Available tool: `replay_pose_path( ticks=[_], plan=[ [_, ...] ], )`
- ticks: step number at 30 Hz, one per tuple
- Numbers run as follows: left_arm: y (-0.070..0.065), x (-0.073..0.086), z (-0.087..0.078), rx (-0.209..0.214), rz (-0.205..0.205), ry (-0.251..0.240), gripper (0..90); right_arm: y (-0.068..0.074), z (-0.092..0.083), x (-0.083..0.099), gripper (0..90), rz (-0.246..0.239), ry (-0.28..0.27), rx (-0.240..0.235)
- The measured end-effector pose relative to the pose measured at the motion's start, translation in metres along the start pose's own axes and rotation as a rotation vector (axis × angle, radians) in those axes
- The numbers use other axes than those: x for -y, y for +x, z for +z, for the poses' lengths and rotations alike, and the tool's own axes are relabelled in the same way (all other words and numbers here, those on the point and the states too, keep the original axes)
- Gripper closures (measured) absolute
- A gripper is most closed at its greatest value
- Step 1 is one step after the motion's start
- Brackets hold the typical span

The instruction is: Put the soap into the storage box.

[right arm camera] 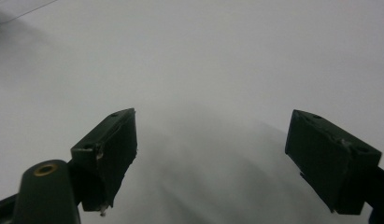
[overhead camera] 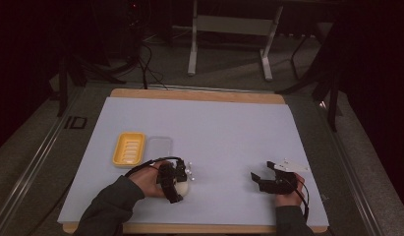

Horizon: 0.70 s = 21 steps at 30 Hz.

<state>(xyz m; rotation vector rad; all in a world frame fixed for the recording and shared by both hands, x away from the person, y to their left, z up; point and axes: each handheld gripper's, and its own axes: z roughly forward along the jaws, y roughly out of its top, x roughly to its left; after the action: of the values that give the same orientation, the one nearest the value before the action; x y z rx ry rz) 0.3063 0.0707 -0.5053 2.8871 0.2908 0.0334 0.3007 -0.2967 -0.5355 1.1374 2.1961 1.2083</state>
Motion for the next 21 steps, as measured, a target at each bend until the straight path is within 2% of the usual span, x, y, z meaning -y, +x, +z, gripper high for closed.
replay_pose_path(
  ticks=[13,18,21],
  plan=[
    [0.0,0.0009,-0.0024,-0.002,0.008,-0.005,25.0,0.0001,0.0,0.0,16.8,-0.002,0.0,0.0],
    [0.0022,0.0024,-0.0042,0.01,-0.01,-0.002,25.0,0.0001,-0.0001,0.0,16.8,-0.003,0.0,0.001],
    [0.0034,0.0033,-0.005,0.009,-0.006,0.0,25.0,0.0001,-0.0001,0.0,16.8,-0.002,0.0,0.0]
  ],
)
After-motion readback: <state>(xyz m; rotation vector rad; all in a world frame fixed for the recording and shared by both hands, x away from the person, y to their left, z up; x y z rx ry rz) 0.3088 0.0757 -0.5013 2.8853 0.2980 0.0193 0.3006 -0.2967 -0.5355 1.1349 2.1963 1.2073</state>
